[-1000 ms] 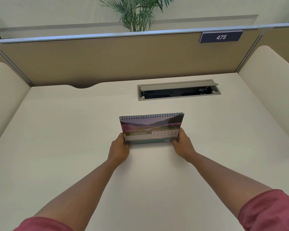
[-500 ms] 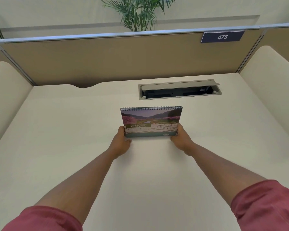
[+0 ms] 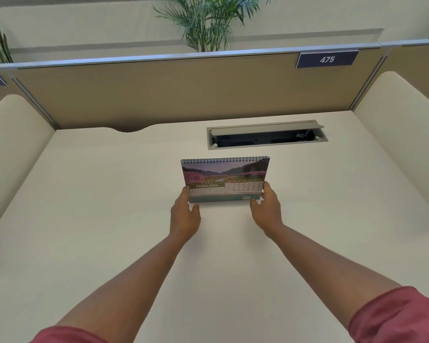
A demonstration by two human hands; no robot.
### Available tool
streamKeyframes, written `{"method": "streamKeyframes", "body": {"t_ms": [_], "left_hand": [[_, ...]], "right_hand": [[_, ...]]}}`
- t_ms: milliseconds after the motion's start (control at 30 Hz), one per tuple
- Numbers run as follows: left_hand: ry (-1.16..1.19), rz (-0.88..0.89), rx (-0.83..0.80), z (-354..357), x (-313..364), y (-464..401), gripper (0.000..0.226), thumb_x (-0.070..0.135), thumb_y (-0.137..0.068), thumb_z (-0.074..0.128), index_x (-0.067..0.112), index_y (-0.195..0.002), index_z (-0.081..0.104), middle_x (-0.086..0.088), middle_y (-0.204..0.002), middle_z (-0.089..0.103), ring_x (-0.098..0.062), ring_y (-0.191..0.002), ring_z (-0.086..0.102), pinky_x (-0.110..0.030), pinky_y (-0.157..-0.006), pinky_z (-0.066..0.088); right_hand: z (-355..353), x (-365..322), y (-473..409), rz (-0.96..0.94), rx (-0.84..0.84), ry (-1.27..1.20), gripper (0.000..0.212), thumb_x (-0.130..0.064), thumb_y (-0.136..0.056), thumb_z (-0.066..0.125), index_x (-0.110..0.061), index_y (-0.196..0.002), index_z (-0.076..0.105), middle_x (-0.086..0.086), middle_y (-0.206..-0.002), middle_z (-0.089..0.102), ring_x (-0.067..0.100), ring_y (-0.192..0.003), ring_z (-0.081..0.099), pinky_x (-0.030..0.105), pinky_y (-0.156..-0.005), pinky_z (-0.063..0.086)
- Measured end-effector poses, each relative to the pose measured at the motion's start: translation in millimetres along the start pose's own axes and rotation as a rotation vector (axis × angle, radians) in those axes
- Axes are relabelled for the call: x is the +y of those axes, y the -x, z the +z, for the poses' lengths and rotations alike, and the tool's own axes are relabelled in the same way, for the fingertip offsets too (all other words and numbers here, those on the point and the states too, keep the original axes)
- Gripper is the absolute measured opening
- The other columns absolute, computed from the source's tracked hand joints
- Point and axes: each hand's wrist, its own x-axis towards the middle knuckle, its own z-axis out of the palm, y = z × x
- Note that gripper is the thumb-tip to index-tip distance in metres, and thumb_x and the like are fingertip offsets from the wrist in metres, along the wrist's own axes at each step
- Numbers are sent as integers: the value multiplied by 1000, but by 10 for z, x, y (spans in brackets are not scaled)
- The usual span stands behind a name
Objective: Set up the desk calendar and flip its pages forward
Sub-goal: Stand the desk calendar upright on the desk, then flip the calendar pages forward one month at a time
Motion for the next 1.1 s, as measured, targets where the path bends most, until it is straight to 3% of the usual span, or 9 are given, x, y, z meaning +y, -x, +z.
{"method": "streamKeyframes", "body": {"t_ms": [200,267,333,533,633,733,867,1000,1100], "left_hand": [[24,-62,127,-81,-1,29,34,11,-100,55,15,-132,65,-6,-124,73,-21,-114,67,-29,-93,51],[15,-52,156,-104,21,46,28,10,-100,57,10,-125,69,-8,-114,76,-22,-103,69,-25,-86,47],[50,-60,158,-113,32,51,25,9,-99,58,8,-122,69,-8,-114,75,-24,-108,69,-25,-87,47],[104,-145,31,-82,-12,-16,59,14,-100,61,12,-154,39,-5,-156,47,-24,-140,50,-40,-114,43],[86,-158,-17,-73,-35,-47,62,15,-100,59,17,-157,36,-3,-160,42,-25,-144,45,-45,-118,40],[81,-128,-26,-82,-12,-50,54,13,-99,57,25,-151,46,-2,-154,49,-25,-140,48,-45,-115,43],[68,-103,-29,-93,23,-50,48,12,-99,55,29,-144,54,1,-147,57,-23,-135,52,-40,-111,47],[93,-109,61,-109,63,-20,33,12,-99,57,21,-130,66,-1,-131,69,-21,-125,61,-32,-99,50],[158,-154,160,-142,95,-19,16,18,-93,72,13,-108,68,-3,-105,74,-21,-103,69,-23,-80,49]], "right_hand": [[-50,-51,127,27,52,-38,57,-6,-94,58,-24,-147,45,-10,-129,47,15,-118,51,35,-102,48],[-50,-60,177,23,72,-30,57,-10,-96,59,-22,-150,44,-5,-138,51,18,-124,52,41,-106,48],[-28,-69,214,16,92,-36,55,-15,-97,60,-22,-149,46,-1,-145,53,21,-129,54,43,-107,48],[-18,-172,208,90,106,-126,63,-15,-96,64,-21,-153,37,-1,-150,47,17,-131,48,43,-110,45],[-46,-196,169,101,28,-125,67,-15,-96,64,-24,-154,32,-6,-146,45,14,-131,43,43,-112,42],[-88,-216,135,86,-42,-132,59,-11,-96,63,-26,-147,40,-9,-138,49,13,-123,43,36,-103,45],[-135,-238,126,46,-77,-131,46,-3,-96,60,-36,-124,47,-9,-123,53,15,-113,45,29,-90,41],[-153,-237,130,50,-63,-152,45,-3,-97,60,-37,-124,48,-10,-123,52,14,-114,45,32,-94,44],[-138,-210,123,91,-10,-168,43,-9,-96,63,-29,-133,53,-9,-127,55,16,-117,48,37,-100,48]]}}
